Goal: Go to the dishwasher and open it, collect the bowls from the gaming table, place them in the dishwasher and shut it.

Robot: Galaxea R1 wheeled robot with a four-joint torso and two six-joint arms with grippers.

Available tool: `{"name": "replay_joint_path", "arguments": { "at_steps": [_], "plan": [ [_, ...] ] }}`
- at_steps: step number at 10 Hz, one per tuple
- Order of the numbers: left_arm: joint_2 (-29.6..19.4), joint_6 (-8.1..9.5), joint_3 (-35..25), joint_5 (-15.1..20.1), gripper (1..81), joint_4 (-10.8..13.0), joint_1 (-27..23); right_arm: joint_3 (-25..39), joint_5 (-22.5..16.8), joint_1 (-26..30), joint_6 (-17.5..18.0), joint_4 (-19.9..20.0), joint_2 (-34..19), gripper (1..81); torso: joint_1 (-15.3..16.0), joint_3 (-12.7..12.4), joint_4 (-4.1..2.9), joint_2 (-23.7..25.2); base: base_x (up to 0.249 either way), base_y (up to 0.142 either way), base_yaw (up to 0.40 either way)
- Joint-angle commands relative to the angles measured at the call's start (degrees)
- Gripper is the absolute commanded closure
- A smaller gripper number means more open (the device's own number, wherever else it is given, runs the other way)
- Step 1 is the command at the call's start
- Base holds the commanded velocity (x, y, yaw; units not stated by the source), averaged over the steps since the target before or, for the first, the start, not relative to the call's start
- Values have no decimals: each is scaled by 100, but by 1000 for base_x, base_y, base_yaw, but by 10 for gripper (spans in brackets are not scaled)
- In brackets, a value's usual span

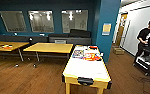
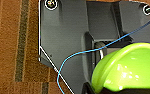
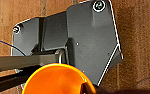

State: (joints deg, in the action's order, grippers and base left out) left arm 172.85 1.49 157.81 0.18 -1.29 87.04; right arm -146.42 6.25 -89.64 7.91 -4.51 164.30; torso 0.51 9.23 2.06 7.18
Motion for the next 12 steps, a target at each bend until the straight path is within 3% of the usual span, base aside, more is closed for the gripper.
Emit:
{"name": "replay_joint_path", "arguments": {
  "at_steps": [1,9,11,12],
  "plan": [
    [-40,-17,13,263,811,24,-253,-8,-274,266,-27,-68,-88,811,0,0,0,0,0,0,0],
    [-13,-26,13,254,811,33,-261,-8,-362,284,-27,-111,-71,811,0,0,0,0,0,0,0],
    [-5,-34,13,228,811,58,-253,-8,-362,284,-27,-111,-71,811,0,0,0,0,0,0,-235],
    [4,-43,13,228,811,235,-244,-8,-362,275,-27,-103,-71,811,0,0,0,0,0,0,-389]
  ]
}}
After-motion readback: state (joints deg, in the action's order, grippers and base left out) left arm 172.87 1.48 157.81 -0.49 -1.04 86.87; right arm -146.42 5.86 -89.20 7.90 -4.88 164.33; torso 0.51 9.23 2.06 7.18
